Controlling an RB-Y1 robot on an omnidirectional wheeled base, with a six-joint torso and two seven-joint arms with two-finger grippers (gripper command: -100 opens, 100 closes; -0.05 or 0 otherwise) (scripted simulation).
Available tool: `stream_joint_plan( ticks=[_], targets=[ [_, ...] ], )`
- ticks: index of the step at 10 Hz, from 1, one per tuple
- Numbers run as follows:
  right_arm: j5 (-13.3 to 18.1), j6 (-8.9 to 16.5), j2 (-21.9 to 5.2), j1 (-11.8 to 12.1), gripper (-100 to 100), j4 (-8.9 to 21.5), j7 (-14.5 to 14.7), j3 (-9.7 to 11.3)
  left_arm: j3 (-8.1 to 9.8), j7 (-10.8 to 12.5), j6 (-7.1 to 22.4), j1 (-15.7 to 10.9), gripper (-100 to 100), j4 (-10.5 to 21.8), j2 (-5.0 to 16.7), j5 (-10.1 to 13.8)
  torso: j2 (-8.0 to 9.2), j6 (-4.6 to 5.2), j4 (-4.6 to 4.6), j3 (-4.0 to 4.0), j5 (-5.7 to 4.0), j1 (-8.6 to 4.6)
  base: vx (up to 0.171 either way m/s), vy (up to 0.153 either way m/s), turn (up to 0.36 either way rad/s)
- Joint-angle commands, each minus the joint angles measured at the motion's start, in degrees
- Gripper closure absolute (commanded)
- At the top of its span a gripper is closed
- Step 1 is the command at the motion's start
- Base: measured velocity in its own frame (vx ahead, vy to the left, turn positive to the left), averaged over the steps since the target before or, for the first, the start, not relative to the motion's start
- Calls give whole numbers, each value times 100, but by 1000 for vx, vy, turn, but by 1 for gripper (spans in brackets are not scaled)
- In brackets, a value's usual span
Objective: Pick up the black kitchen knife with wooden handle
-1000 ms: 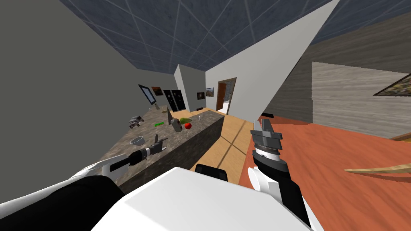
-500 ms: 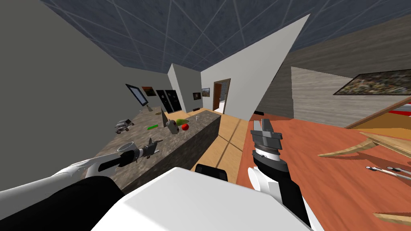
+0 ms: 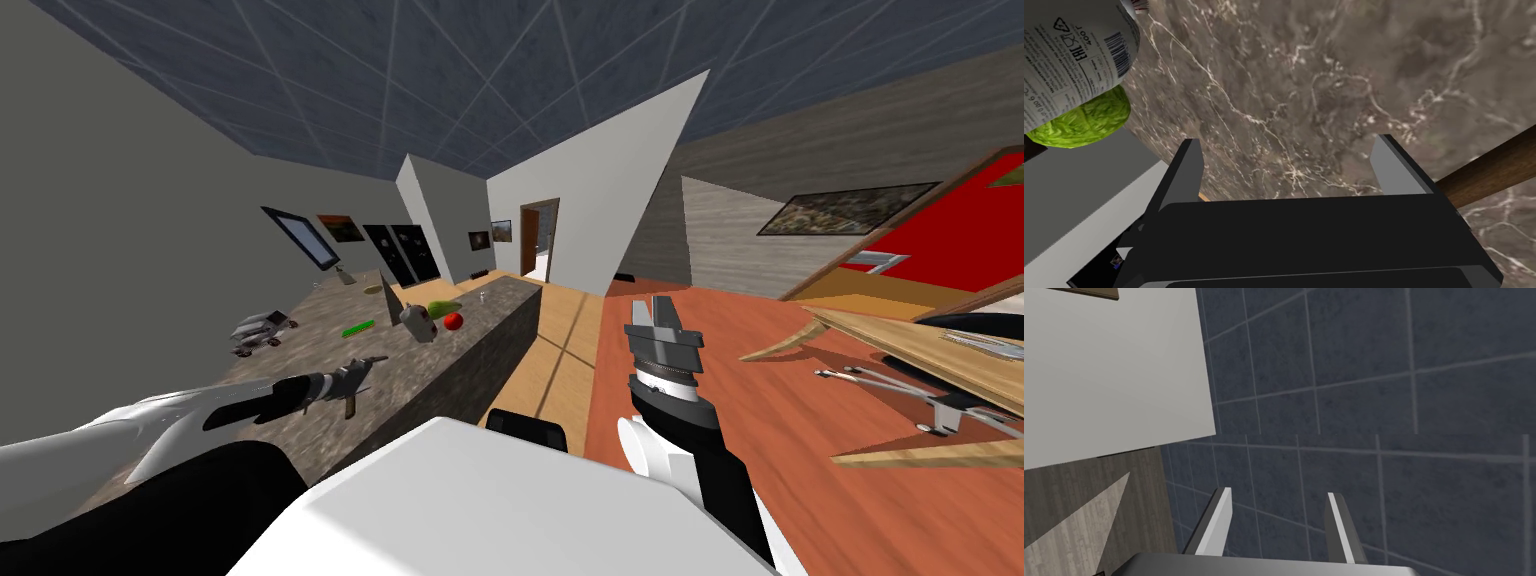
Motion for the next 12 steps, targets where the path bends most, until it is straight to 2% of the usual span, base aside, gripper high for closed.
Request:
stream_joint_plan(
  ticks=[1,2,3,6,7,9,12],
  targets=[
    [0,0,0,0,0,0,0,0,-59,126,17,48,-100,95,160,-74,0,0,0,0,0,0,-2,47,-124],
    [0,0,0,1,0,0,0,0,-123,280,41,220,-100,223,367,-216,-1,-4,0,0,0,-3,-5,60,-199],
    [0,0,0,0,0,0,0,0,-123,280,41,220,-100,223,367,-216,-1,1,0,-1,0,2,-1,55,-136],
    [0,0,0,0,0,0,0,0,-323,648,96,706,-100,462,774,-658,-3,0,-1,-2,2,10,-7,87,-252],
    [0,0,-1,0,0,0,0,-1,-313,648,96,706,-100,462,774,-658,1,-2,0,1,5,19,-23,91,-96],
    [0,0,0,1,0,0,0,-1,-466,822,111,993,-100,487,898,-939,3,-5,1,2,5,12,-13,88,-178],
    [0,0,-1,1,0,0,0,-1,-666,997,93,1324,-100,342,933,-1288,5,-5,2,4,8,25,-20,113,-172]
  ],
)
